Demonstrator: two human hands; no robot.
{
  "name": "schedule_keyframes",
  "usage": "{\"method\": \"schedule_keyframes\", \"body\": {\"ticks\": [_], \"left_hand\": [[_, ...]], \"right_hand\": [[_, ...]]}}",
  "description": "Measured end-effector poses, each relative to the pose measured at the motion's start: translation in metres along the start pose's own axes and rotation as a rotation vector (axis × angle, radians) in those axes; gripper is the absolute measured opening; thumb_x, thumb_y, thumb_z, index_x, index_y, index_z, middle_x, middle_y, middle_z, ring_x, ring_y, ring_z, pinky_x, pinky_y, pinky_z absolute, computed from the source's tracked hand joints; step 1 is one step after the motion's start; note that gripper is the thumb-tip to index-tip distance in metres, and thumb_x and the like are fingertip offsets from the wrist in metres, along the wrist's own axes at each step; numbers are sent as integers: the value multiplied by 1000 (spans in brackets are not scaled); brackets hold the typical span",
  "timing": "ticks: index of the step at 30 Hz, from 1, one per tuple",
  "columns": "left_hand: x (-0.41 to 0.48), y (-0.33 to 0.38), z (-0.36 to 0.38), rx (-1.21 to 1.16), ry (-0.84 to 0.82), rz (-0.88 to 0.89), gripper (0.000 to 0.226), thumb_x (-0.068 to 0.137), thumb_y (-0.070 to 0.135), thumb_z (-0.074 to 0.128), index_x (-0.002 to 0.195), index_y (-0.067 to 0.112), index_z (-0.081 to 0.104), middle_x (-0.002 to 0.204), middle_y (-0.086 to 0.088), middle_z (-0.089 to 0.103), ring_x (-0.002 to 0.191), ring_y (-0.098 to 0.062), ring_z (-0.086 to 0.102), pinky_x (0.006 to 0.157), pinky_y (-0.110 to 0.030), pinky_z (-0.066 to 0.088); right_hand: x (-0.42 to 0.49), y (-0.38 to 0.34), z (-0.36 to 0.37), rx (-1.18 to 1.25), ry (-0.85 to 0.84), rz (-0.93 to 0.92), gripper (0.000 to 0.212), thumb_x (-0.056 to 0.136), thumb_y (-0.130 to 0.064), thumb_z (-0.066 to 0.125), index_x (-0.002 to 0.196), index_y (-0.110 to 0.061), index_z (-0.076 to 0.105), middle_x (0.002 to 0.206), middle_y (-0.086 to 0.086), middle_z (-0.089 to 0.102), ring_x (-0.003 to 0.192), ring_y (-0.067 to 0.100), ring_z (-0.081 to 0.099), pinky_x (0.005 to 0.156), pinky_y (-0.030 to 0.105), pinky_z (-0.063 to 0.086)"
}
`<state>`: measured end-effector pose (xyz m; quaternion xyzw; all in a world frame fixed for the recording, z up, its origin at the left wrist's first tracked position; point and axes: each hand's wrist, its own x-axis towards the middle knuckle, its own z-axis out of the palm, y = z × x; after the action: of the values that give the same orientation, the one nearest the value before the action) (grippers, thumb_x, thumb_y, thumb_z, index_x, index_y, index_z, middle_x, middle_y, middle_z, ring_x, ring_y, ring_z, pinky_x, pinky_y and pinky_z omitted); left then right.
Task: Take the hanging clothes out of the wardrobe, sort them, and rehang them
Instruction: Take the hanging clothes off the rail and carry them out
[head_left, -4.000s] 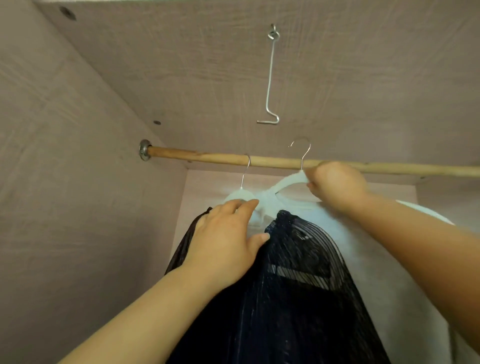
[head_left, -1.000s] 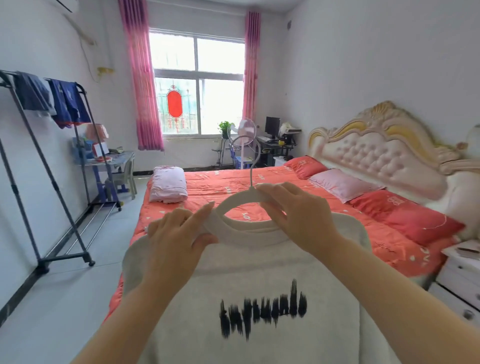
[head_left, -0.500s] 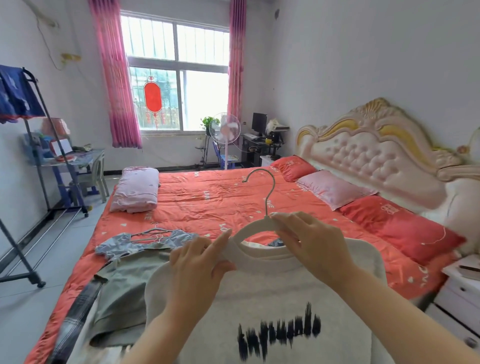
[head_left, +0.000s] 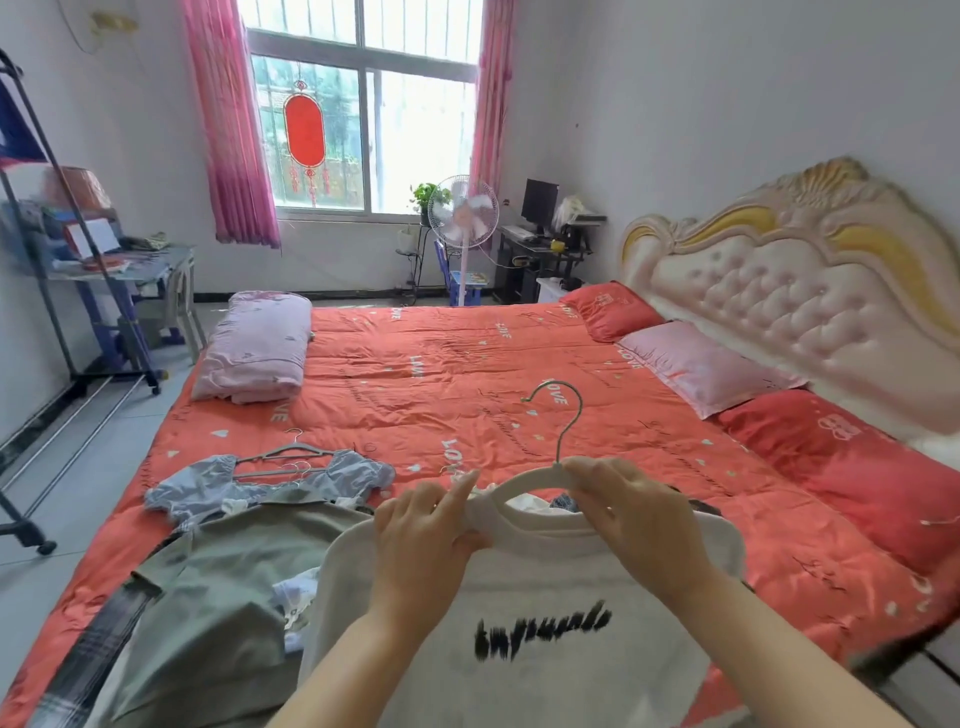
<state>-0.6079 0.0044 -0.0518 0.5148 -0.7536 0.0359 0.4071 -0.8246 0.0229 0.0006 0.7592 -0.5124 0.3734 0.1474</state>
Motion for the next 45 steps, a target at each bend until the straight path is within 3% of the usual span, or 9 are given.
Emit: {"method": "schedule_keyframes", "body": {"ticks": [8,17,19,21,23,25,33,39,45], "left_hand": [[62,-43,60,85,-19,-74,57,66,53,49,121,35,45,81,7,62,77,-22,64,72,-36,45],[129,-113,144,232,-122,-251,58,57,39,71,112,22,65,88,1,67,83,-27,66,82,-35,38],[139,-126,161,303,-194,-343,62,65,33,78,124,23,60,109,-5,63,106,-32,59,91,-45,40],[142,-135,174,373,-308,-465,69,83,37,65,144,30,33,143,-2,37,135,-27,29,108,-44,22],[134,-143,188,384,-425,-521,68,91,43,51,148,34,14,152,2,18,141,-20,11,111,-37,10],[125,-149,199,355,-413,-560,67,90,40,54,147,30,22,151,-1,22,140,-21,15,110,-37,14],[87,-152,217,354,-516,-607,71,38,26,93,104,18,69,100,-6,66,86,-30,65,65,-43,52],[100,-135,184,374,-470,-664,59,85,30,64,139,25,41,143,-5,37,131,-26,34,104,-39,25],[92,-130,118,483,-462,-751,59,91,39,51,145,30,26,148,2,24,135,-18,23,107,-32,19]], "right_hand": [[61,62,79,108,-76,3,24,85,-40,49,107,-37,59,90,-13,68,59,6,62,48,15,45],[137,135,212,193,-198,-21,29,82,-40,50,101,-28,69,85,-10,69,57,12,64,45,20,46],[151,149,253,163,-301,36,26,86,-34,56,109,-27,67,94,-6,69,70,19,67,53,29,50],[162,163,295,103,-515,133,35,91,-29,57,126,-27,55,119,-3,60,101,23,61,76,34,49],[165,173,325,118,-701,248,43,93,-27,55,135,-26,46,132,-1,49,119,22,48,91,34,42],[155,179,346,172,-753,289,39,94,-22,53,133,-24,49,132,2,49,119,23,48,91,34,42],[76,187,345,183,-931,255,29,94,-18,49,122,-22,58,129,-2,55,119,18,49,90,30,42],[95,155,326,174,-996,107,36,93,-17,49,128,-21,53,131,-1,51,120,20,47,92,30,41],[121,84,299,176,-1048,-137,41,93,-24,52,133,-19,45,132,3,47,121,23,44,96,33,39]]}}
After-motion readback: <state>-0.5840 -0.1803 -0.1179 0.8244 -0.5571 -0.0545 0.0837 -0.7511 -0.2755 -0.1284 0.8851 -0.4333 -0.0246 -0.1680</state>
